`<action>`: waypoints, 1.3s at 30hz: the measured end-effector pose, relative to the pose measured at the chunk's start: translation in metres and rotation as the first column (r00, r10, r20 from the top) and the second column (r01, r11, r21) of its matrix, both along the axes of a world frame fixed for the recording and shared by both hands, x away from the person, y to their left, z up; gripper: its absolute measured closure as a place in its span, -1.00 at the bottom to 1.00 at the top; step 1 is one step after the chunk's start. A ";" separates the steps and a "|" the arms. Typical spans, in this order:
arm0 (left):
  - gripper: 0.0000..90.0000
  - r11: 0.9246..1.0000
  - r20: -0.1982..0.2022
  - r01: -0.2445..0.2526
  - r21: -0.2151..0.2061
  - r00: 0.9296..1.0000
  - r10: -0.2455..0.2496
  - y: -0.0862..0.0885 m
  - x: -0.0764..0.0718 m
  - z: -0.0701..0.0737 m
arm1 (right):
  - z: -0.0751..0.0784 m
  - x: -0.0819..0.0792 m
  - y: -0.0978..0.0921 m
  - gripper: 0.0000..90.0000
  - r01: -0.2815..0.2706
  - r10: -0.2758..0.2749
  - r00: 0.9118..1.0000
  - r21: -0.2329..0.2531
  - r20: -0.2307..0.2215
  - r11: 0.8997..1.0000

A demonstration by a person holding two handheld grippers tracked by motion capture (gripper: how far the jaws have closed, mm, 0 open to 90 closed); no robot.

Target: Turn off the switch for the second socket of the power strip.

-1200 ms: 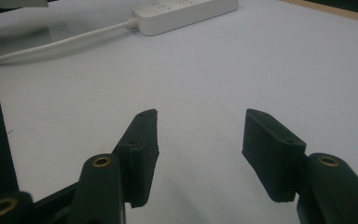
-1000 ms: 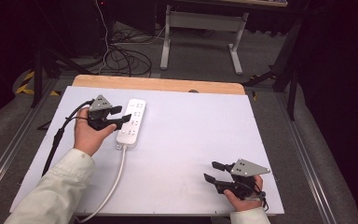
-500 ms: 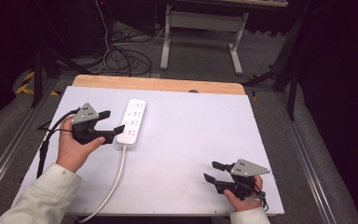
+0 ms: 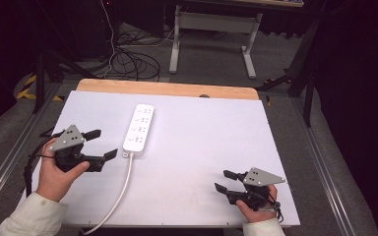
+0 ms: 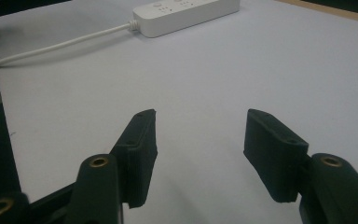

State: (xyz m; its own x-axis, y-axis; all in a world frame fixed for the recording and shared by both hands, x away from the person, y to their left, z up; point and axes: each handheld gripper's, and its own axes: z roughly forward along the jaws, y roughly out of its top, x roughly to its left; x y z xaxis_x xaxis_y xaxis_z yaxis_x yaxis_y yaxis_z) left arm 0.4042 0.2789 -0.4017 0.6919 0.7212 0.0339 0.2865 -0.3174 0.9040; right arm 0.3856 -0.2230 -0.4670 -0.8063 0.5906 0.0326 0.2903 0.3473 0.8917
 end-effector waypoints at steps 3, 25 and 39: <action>-0.72 1.000 0.009 0.009 -0.006 1.000 -0.009 0.003 -0.008 -0.005 | 0.000 0.000 0.000 -0.01 -0.001 0.001 1.000 0.003 -0.001 1.000; -0.76 1.000 -0.008 -0.021 -0.022 1.000 0.021 0.037 -0.042 -0.056 | 0.000 0.000 0.000 -0.01 -0.008 0.008 1.000 0.005 -0.001 1.000; -0.74 0.999 -0.036 -0.037 -0.018 0.999 0.036 0.045 -0.052 -0.088 | -0.001 0.001 0.000 -0.01 -0.015 0.015 1.000 0.003 -0.004 1.000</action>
